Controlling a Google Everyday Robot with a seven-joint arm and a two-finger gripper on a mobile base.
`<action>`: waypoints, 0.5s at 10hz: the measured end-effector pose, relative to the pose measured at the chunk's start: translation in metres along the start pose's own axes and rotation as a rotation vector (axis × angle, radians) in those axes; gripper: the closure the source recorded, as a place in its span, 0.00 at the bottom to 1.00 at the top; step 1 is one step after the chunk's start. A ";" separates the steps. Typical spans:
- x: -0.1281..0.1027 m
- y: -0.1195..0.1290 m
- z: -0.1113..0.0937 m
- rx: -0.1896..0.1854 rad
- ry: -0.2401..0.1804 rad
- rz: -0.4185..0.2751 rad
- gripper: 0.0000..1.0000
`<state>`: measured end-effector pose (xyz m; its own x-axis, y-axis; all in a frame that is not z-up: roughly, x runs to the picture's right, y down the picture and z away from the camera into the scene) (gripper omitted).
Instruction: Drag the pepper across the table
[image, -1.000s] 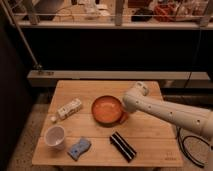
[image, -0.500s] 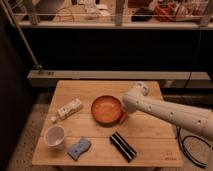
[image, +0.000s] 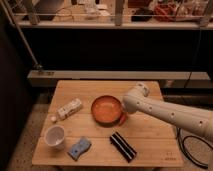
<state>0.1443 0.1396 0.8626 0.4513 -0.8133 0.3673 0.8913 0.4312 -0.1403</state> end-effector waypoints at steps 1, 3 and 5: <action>0.000 0.000 0.000 0.003 -0.001 -0.005 0.99; -0.002 -0.002 -0.002 0.007 0.000 -0.020 0.99; -0.004 -0.005 -0.003 0.011 -0.001 -0.031 0.99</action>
<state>0.1387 0.1396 0.8595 0.4230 -0.8259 0.3727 0.9045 0.4097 -0.1187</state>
